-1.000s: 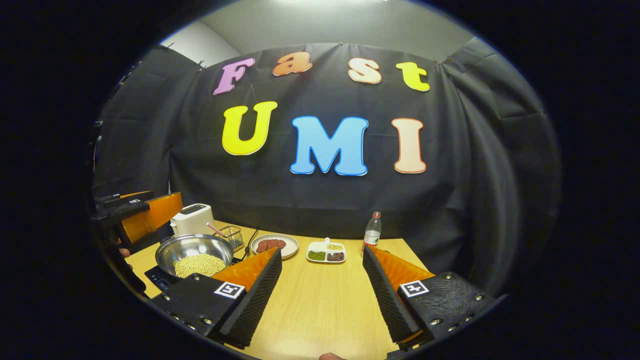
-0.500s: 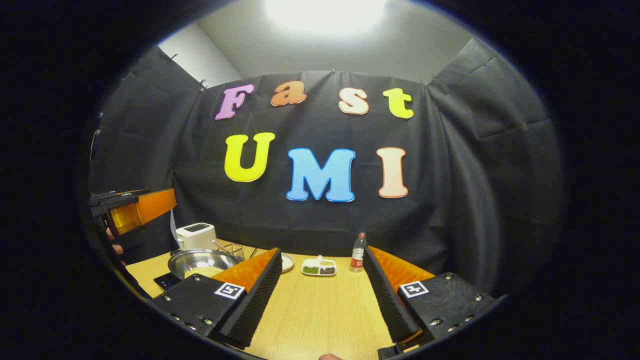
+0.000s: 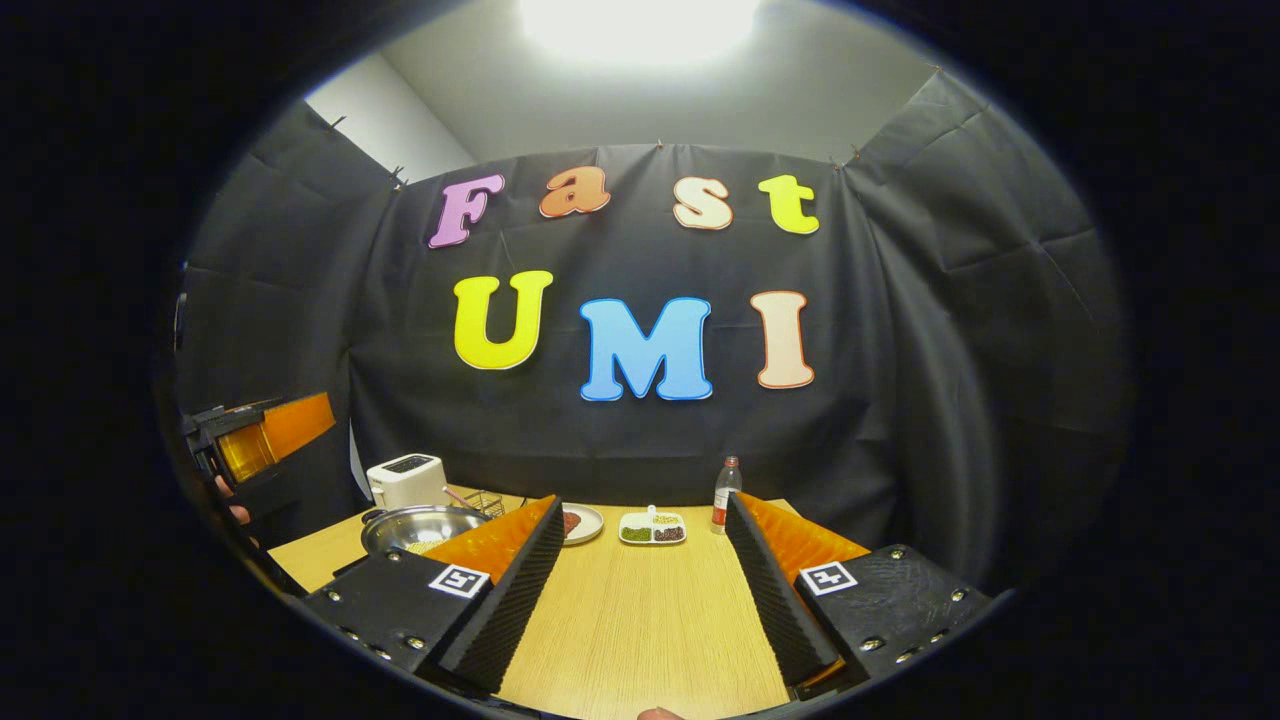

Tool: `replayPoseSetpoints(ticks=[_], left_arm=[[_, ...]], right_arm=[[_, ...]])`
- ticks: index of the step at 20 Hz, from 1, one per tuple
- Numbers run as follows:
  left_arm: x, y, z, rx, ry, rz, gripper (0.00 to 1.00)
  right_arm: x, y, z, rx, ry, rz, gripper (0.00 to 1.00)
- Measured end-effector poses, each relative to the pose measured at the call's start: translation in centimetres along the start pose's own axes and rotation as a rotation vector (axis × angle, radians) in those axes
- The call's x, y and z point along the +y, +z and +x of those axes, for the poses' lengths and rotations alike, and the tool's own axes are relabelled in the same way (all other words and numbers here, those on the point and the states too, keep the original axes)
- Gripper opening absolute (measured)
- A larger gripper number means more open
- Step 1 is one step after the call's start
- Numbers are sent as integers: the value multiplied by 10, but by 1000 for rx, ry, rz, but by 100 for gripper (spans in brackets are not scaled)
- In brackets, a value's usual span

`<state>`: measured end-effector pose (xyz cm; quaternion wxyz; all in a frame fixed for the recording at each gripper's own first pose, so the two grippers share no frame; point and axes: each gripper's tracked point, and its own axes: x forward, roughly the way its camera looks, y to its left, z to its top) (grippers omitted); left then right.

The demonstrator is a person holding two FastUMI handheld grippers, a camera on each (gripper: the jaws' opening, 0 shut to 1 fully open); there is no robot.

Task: First push the handle of the pot to place it horizontally, then grasp the pot with both hands and set it on the induction cooktop.

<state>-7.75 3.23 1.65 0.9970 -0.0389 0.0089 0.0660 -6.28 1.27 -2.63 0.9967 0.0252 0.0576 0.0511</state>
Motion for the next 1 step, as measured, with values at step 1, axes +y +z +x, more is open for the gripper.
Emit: replayPoseSetpoints(ticks=[1], left_arm=[[1, 1, -1, -7, -1, 9, 100]], right_arm=[[0, 2, -1, -1, -5, 4, 97]])
